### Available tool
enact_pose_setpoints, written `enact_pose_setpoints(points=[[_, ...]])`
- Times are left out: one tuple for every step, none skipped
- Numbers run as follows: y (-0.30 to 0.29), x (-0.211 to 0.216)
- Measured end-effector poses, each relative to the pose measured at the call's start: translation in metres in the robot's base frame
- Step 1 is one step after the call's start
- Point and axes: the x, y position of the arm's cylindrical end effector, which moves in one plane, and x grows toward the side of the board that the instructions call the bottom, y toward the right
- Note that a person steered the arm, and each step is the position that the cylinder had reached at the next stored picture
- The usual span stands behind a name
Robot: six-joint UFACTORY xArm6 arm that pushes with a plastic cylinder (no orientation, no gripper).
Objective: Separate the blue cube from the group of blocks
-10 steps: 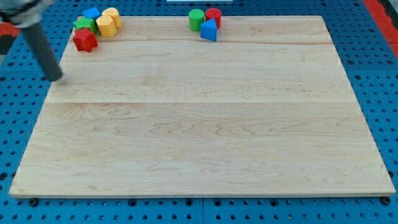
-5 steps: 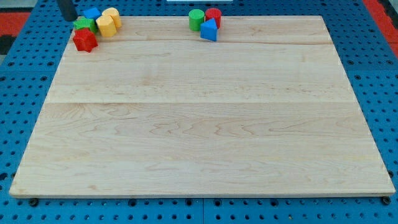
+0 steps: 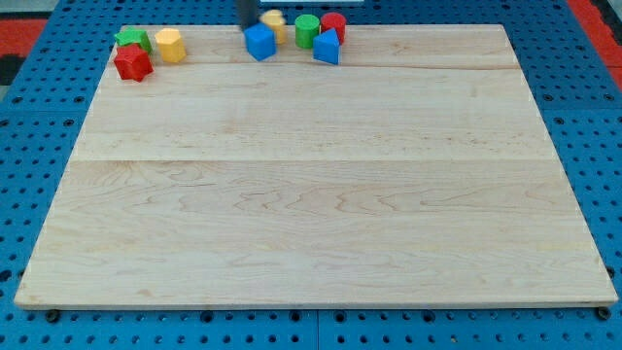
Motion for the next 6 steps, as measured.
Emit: enact_pose_setpoints(points=[[0.006,0.000],[-0.025,0.000],[-0.033,-0.001],[0.010,-0.001],[0.013,0.038],[0.035,0.072]])
